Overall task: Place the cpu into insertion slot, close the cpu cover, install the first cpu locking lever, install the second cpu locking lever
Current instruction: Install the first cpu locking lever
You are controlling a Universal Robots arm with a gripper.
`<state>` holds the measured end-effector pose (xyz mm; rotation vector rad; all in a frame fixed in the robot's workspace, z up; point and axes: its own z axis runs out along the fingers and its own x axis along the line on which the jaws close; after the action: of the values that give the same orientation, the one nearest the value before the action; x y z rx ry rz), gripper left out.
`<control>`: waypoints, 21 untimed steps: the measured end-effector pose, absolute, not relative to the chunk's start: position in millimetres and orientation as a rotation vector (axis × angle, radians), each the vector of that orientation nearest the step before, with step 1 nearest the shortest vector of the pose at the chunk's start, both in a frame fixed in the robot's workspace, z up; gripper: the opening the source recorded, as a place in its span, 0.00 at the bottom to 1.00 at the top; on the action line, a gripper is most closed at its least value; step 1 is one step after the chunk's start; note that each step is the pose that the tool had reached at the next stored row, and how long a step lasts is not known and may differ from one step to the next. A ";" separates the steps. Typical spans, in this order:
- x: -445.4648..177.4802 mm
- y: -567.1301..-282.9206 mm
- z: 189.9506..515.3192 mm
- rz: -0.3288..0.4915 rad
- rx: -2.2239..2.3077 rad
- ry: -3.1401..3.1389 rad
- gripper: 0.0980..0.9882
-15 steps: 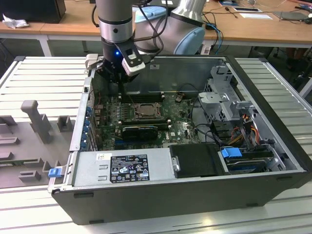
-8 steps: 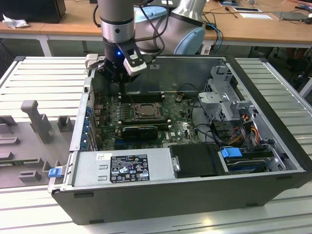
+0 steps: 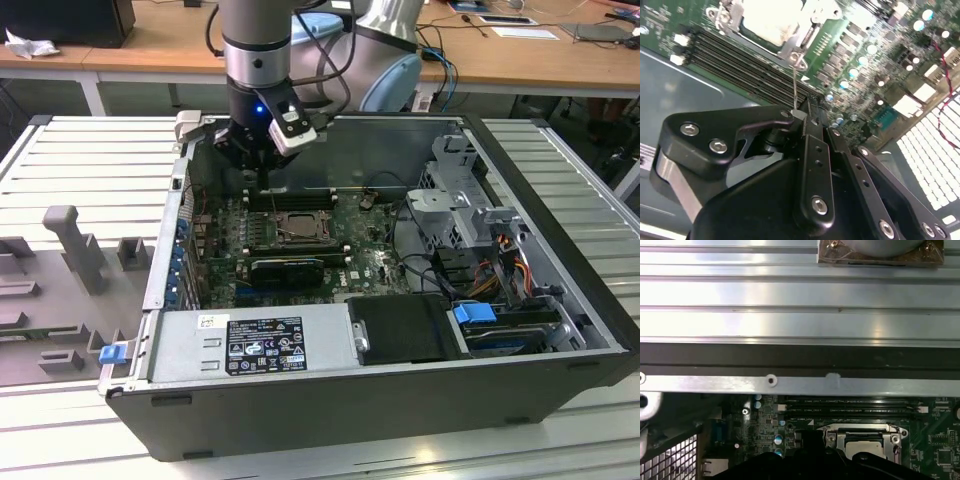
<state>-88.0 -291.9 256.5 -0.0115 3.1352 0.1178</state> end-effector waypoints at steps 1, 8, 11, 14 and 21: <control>-85.8 -291.9 256.5 0.118 -0.011 3.135 0.01; -67.2 -291.9 256.5 0.118 -0.012 3.135 0.01; -53.3 -291.9 256.4 0.118 -0.011 3.135 0.01; -47.4 -292.0 256.2 0.127 -0.012 3.135 0.01; -45.9 -292.1 247.8 0.167 -0.051 3.134 0.01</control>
<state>-45.9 -292.1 247.8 -0.0506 3.1338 0.1666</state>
